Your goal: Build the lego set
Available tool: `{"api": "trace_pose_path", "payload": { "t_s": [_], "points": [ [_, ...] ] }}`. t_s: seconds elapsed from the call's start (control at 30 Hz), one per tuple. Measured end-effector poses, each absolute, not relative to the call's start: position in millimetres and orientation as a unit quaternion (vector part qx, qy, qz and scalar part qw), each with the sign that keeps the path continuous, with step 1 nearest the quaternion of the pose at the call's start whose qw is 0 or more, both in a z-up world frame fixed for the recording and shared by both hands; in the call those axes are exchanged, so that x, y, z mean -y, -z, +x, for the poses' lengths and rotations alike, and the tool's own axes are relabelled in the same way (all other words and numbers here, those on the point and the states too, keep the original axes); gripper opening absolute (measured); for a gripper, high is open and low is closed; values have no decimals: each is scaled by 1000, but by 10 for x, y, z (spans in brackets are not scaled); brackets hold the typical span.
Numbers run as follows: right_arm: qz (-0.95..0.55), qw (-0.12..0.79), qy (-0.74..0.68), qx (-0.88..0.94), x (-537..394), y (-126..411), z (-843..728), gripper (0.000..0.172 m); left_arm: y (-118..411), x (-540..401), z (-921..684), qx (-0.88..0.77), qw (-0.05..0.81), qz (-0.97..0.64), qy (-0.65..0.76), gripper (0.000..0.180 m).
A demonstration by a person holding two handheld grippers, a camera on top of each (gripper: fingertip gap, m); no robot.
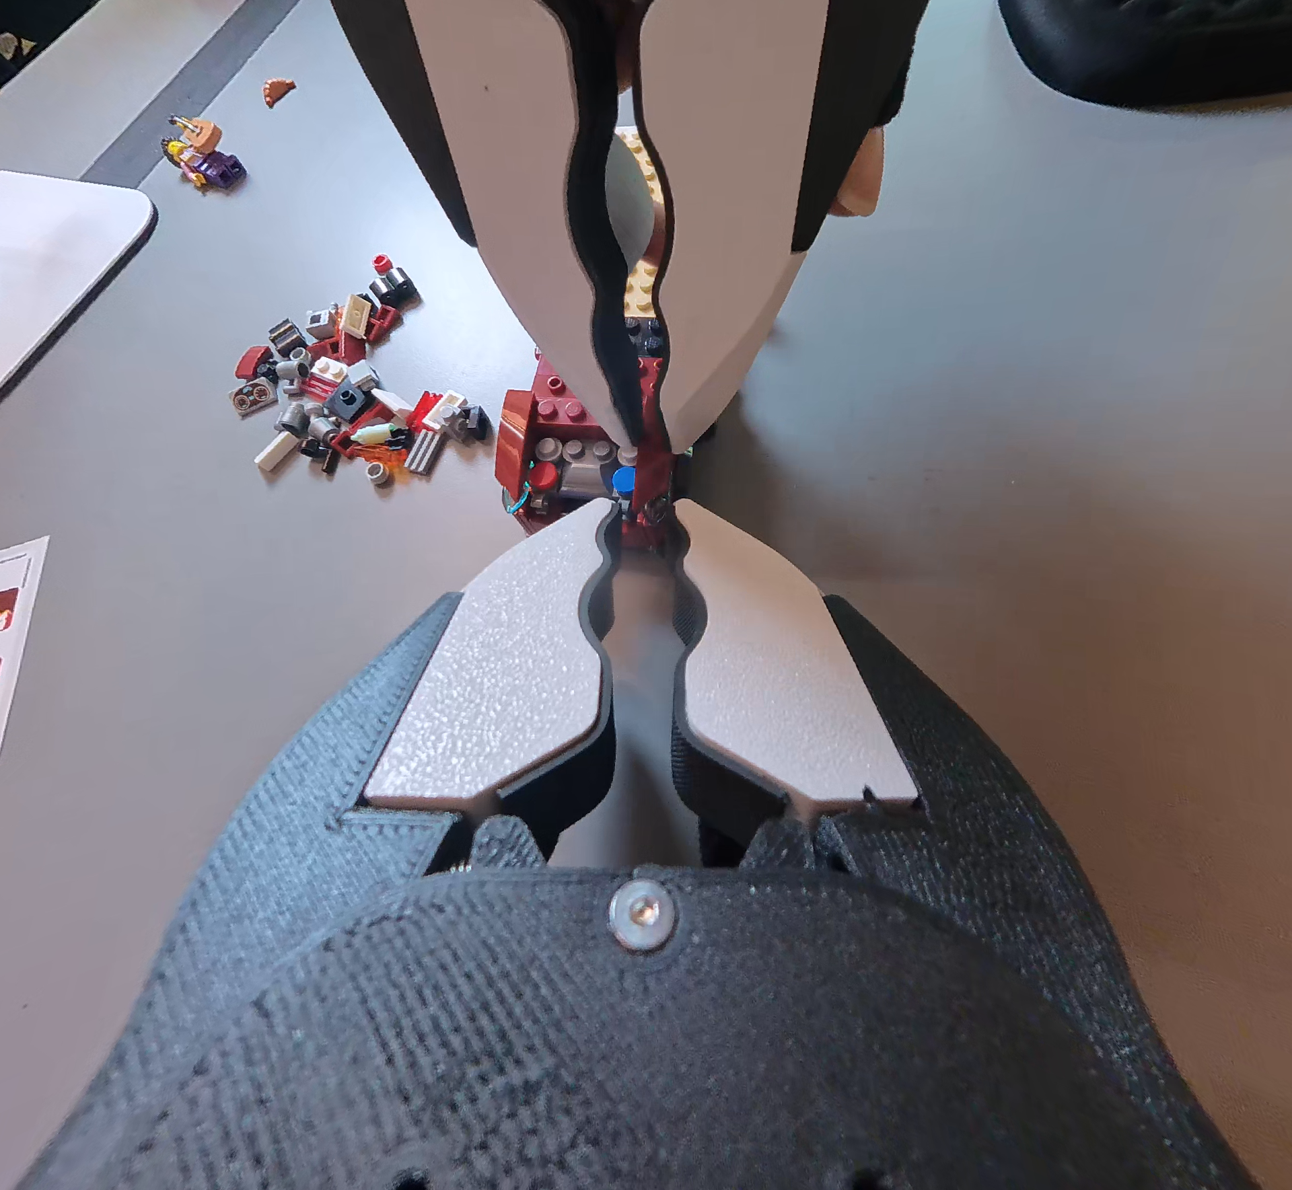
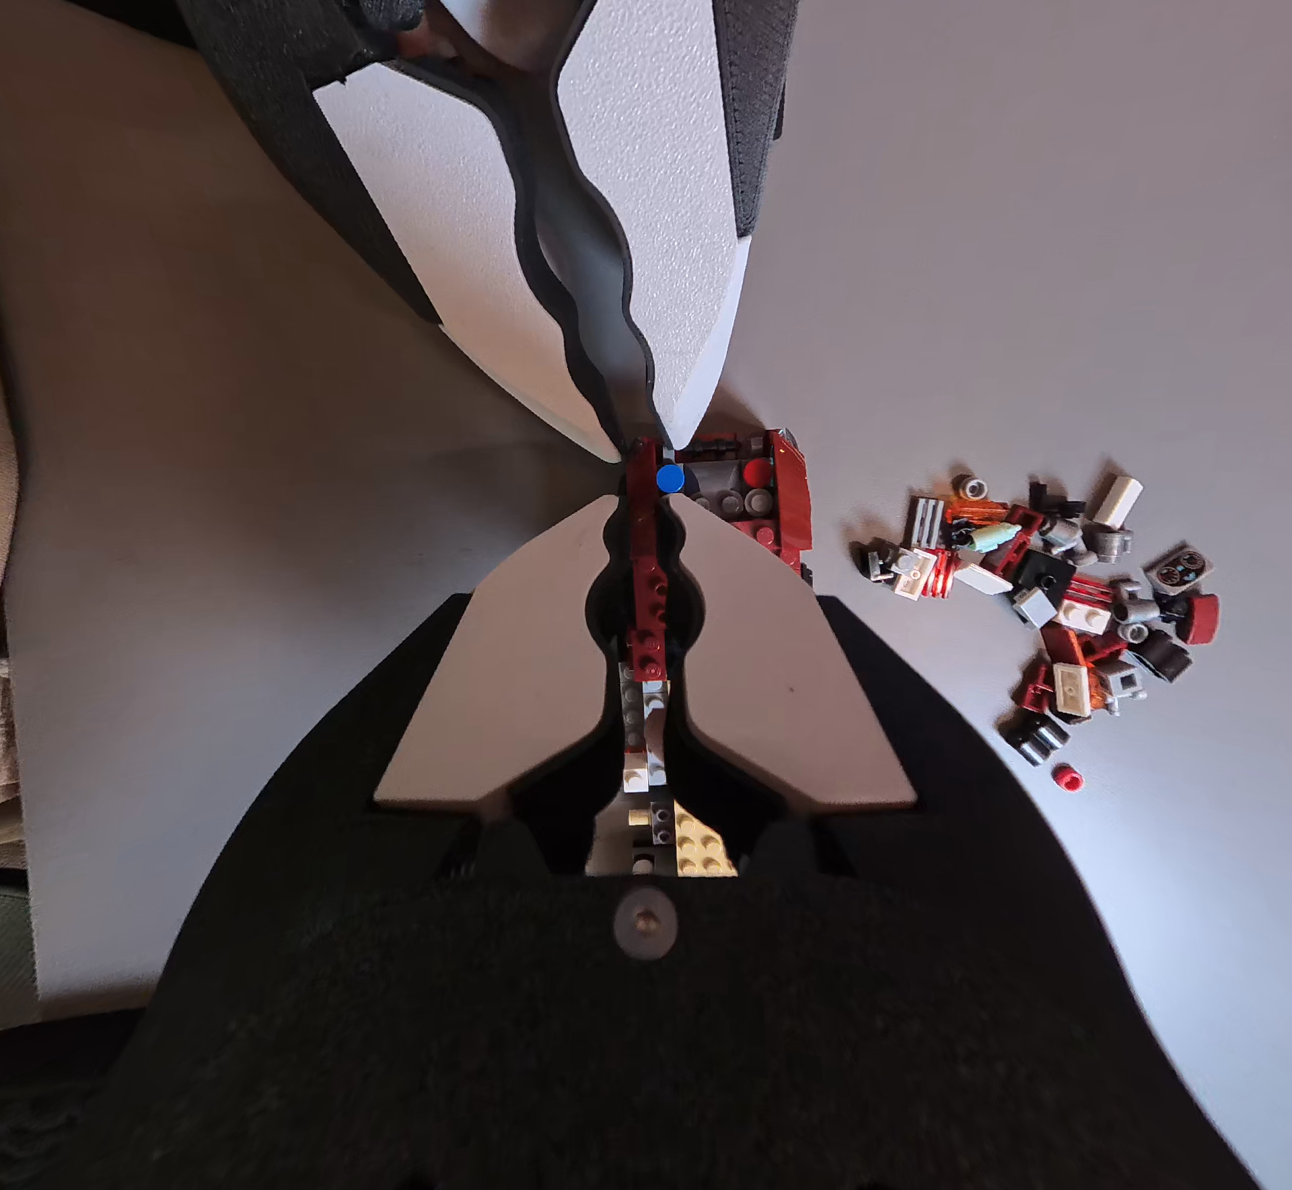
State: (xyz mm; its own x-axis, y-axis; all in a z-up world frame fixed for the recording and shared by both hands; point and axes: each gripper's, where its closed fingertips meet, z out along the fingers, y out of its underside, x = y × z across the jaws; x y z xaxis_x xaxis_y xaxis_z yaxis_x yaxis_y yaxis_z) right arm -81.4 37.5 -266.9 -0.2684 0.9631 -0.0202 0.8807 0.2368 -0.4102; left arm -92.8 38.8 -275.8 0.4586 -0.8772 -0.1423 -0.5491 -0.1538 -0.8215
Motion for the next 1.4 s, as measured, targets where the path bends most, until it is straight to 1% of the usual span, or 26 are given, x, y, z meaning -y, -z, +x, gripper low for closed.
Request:
{"api": "trace_pose_path", "payload": {
  "t_s": [0.2,0.33,0.4,0.43,0.5,0.57,0.67,0.8,1.03,1.1,1.13,1.27,1.4],
  "points": [
    [-599,121,-180,771,-367,2676,-816,8,2759,-388,-925,-484,434,-736,191,12],
    [-599,141,-205,761,-356,2638,-822,8,2757,-385,-924,-486,435,-734,190,12],
    [-604,142,-238,747,-329,2543,-795,27,2766,-382,-926,-486,434,-734,190,13],
    [-602,156,-240,746,-355,2489,-771,30,2763,-382,-927,-487,434,-733,189,13],
    [-591,186,-215,755,-428,2468,-704,28,2743,-379,-923,-488,438,-731,190,13],
    [-589,197,-202,757,-431,2515,-674,21,2723,-387,-920,-486,443,-729,191,13],
    [-589,204,-190,759,-430,2612,-686,13,2695,-384,-891,-486,451,-722,197,13],
    [-593,202,-208,751,-410,2617,-732,6,2663,-390,-842,-488,464,-713,195,13],
    [-603,182,-201,751,-416,2632,-744,5,2695,-408,-807,-484,463,-717,194,10],
    [-604,170,-191,755,-412,2635,-745,5,2695,-408,-806,-480,460,-720,198,10],
    [-602,162,-187,759,-396,2637,-748,0,2695,-407,-805,-478,459,-722,200,10],
    [-593,148,-138,779,-407,2646,-748,0,2697,-408,-805,-476,458,-724,200,10],
    [-602,119,-130,779,-415,2657,-746,0,2698,-403,-803,-472,455,-726,206,10]
  ]
}}
